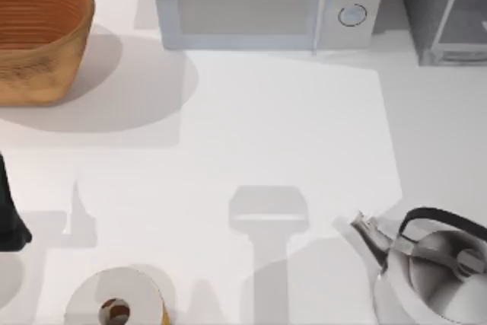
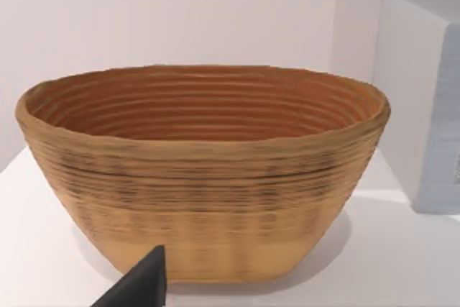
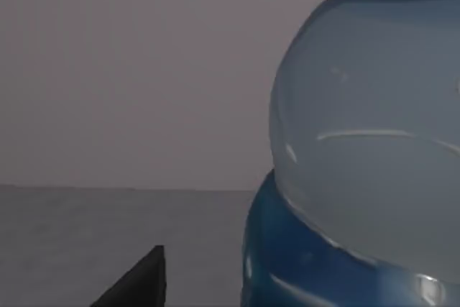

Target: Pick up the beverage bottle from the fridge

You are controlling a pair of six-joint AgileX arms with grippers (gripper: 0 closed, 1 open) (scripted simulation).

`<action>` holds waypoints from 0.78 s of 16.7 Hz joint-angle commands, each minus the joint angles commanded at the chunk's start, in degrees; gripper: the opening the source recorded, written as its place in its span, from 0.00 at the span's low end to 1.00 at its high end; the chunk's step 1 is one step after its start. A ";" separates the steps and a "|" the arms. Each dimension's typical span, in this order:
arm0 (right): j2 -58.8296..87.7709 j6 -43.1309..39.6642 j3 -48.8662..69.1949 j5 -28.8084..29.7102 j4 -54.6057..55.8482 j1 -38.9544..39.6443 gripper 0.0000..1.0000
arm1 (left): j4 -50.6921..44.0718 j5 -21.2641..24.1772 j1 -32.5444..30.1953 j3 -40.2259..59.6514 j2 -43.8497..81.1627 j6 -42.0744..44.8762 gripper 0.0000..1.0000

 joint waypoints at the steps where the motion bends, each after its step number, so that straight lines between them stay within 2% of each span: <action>1: 0.19 -0.01 0.40 0.07 -0.30 0.07 1.00 | 0.00 0.00 0.00 0.00 0.00 0.00 1.00; 4: 0.19 -0.01 0.40 0.07 -0.30 0.07 1.00 | 0.00 0.00 0.00 0.00 0.00 0.00 1.00; 13: 0.19 -0.01 0.40 0.07 -0.30 0.07 0.32 | 0.00 0.00 0.00 0.00 0.00 0.00 1.00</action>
